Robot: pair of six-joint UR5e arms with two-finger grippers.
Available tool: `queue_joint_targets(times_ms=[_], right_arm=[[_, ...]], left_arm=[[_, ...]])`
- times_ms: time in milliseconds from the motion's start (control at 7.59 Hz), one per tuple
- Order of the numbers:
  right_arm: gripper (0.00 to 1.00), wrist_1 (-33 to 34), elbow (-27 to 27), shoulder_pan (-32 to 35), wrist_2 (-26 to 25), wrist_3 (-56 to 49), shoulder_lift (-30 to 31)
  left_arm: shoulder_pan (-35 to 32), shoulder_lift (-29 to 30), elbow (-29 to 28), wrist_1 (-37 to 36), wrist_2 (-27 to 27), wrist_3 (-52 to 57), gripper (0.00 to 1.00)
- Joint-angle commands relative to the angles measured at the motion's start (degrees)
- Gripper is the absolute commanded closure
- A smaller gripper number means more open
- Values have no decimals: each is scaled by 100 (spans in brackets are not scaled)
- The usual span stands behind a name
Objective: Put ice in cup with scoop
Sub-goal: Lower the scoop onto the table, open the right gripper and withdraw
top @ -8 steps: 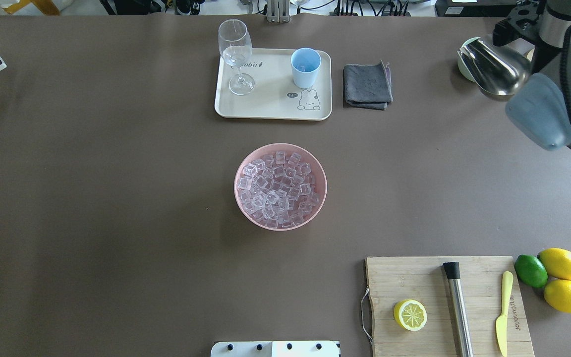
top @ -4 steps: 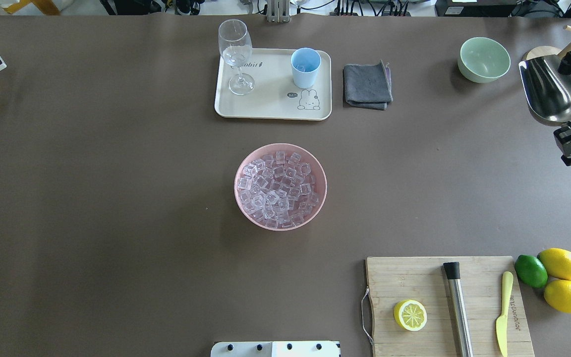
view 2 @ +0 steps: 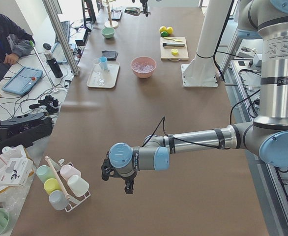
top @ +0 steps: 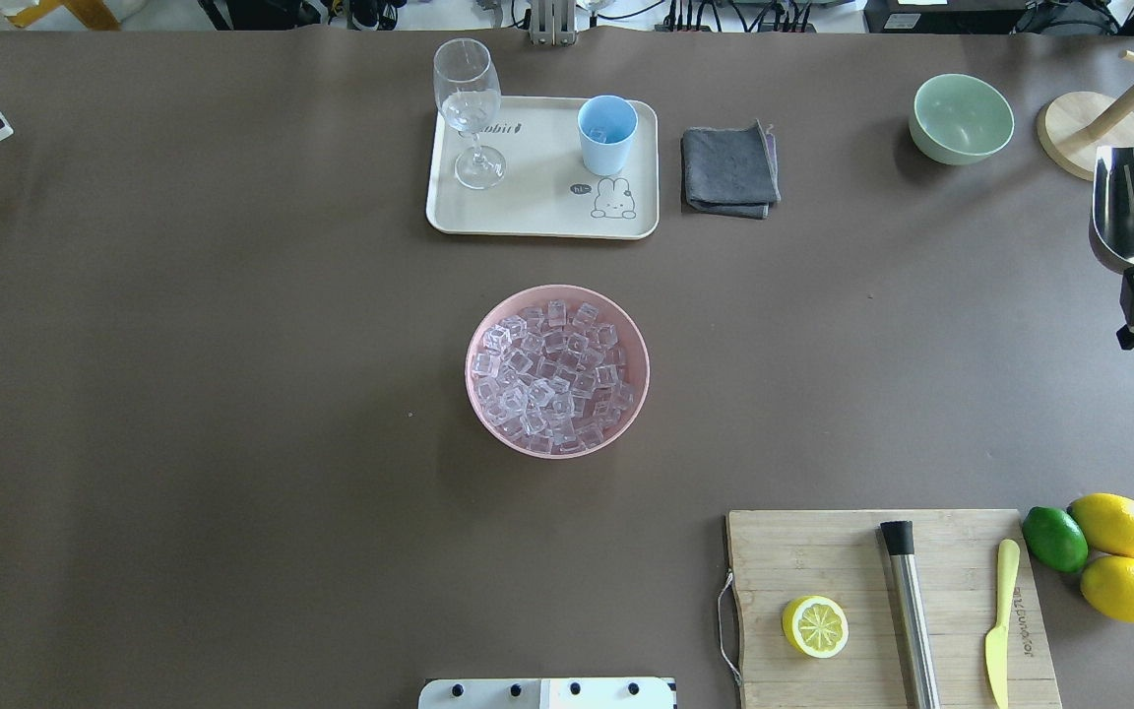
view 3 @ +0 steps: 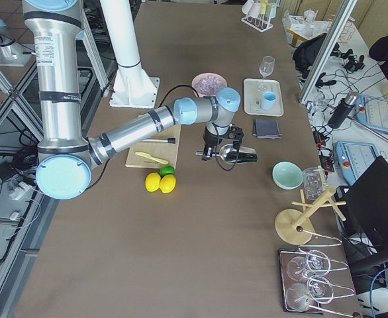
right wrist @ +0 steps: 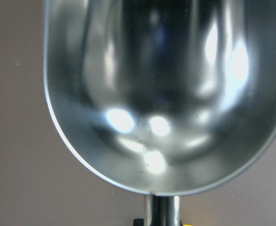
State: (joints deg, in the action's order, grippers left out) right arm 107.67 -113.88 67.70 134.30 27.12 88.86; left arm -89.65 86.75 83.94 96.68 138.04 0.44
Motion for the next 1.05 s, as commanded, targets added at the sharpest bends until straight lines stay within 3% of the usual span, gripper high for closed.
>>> queue_joint_targets(times_ms=[0,395,922], right_arm=[[100,-1649,1179,6,525,329,263],[100,-2556,2139,-186,938,329,158],[100,-2549,2510,-328,966,329,149]], left_arm=[[0,0,-9,0,-5,0,2],[9,0,-18,0,-5,0,2],[9,0,-9,0,-5,0,2]])
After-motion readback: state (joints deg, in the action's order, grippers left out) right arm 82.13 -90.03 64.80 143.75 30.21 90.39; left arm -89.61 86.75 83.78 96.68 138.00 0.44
